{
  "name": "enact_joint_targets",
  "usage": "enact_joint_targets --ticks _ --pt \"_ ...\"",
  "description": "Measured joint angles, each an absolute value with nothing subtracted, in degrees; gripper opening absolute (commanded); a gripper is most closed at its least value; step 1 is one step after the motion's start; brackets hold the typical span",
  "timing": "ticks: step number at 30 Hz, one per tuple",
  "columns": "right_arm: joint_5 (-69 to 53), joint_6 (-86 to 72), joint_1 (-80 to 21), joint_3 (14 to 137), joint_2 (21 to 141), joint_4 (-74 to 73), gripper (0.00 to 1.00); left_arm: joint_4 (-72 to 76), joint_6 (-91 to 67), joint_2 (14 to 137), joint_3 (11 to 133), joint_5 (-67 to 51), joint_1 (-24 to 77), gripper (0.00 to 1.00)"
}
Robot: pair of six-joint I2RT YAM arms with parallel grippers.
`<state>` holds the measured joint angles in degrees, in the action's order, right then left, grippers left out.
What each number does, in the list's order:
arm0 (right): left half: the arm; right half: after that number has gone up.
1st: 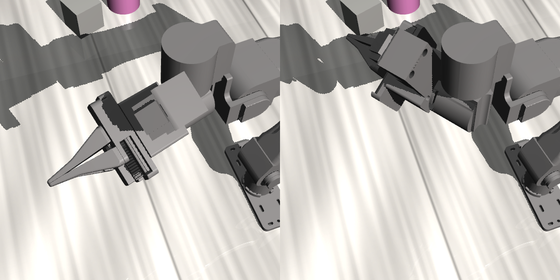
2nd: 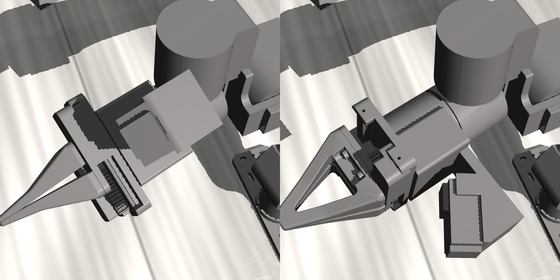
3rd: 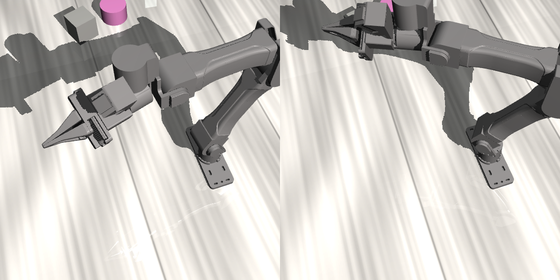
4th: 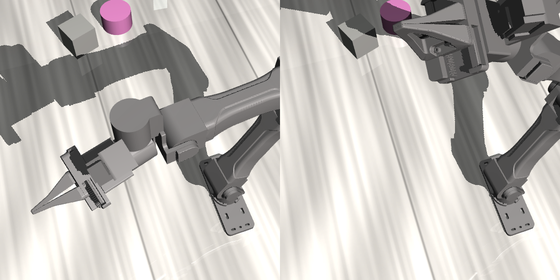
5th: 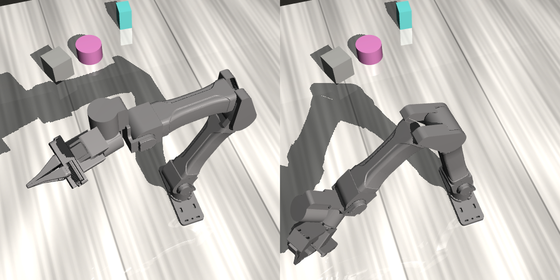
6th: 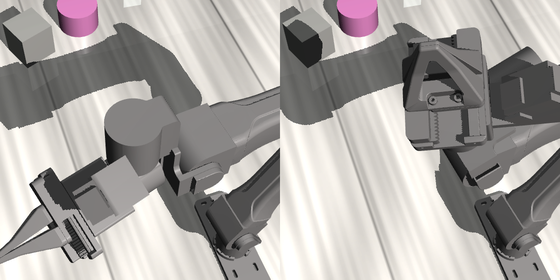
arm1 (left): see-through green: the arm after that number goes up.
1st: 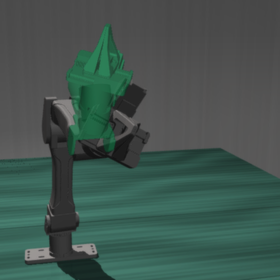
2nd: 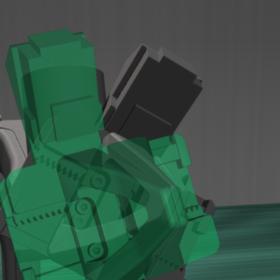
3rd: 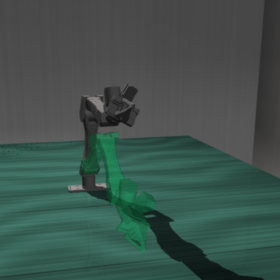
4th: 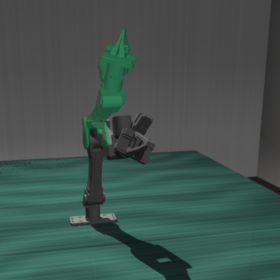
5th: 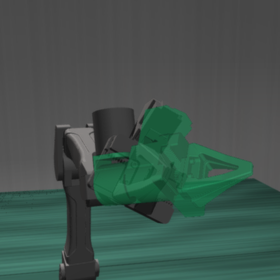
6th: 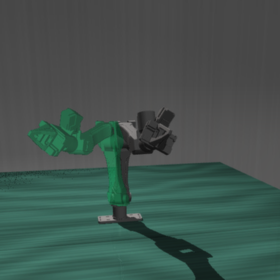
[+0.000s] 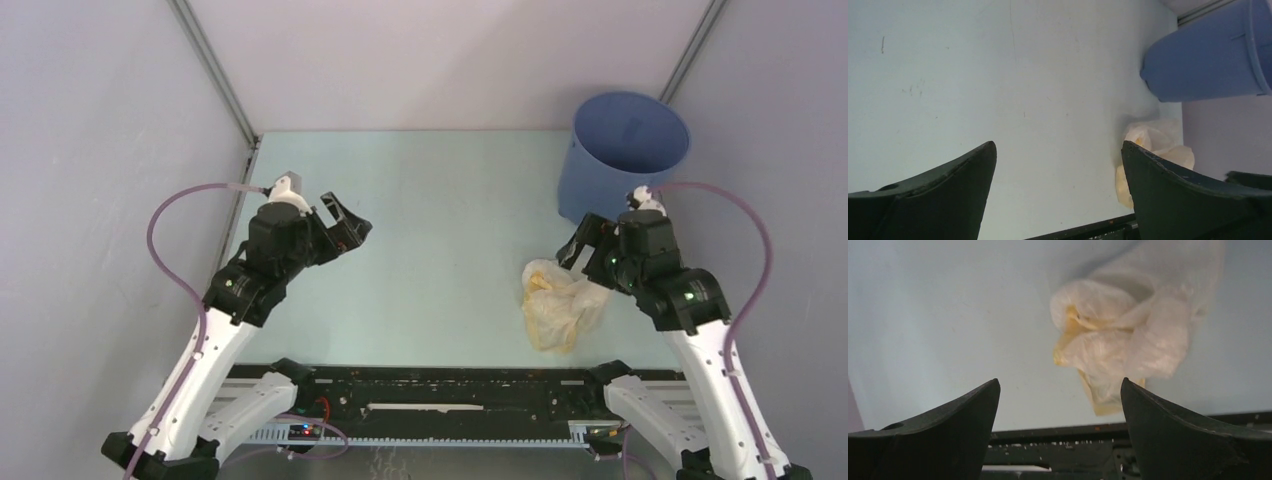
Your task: Put the trash bags into the trash bin
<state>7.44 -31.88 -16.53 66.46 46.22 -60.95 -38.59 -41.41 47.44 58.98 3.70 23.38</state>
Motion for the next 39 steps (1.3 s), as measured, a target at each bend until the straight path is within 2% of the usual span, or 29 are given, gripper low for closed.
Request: enact_joint_targets --ticks 7,13,20,26,31,37,39 --pt "4.78 -37.56 -10.44 53.36 45.21 -62.87 1.00 -25.61 -41.65 40.12 53.15 3.01 24.01 1.00" --pt "7.97 -39.88 -4.14 50.50 48.64 -63.90 1.00 -18.17 -38.39 40.16 52.01 -1.72 24.05 1.00" --pt "9.80 -39.51 -3.20 48.47 51.35 -59.33 0.96 -19.64 -33.28 50.48 57.45 -5.32 24.10 1.00" --pt "9.15 -39.00 -3.09 43.29 54.33 -54.15 0.89 -23.00 -30.52 49.28 57.80 -3.36 23.99 1.00" --pt "5.91 -37.60 -3.09 41.93 55.33 -51.64 0.70 -24.88 -27.79 49.65 58.67 -1.02 23.97 1.00" --pt "-6.96 -34.26 -3.66 41.93 55.31 -47.83 0.26 -29.43 -26.28 49.82 58.67 4.56 23.83 1.00" --pt "-11.49 -33.47 -4.38 41.93 55.31 -46.35 0.18 -31.07 -26.44 50.11 58.76 6.02 23.77 1.00"
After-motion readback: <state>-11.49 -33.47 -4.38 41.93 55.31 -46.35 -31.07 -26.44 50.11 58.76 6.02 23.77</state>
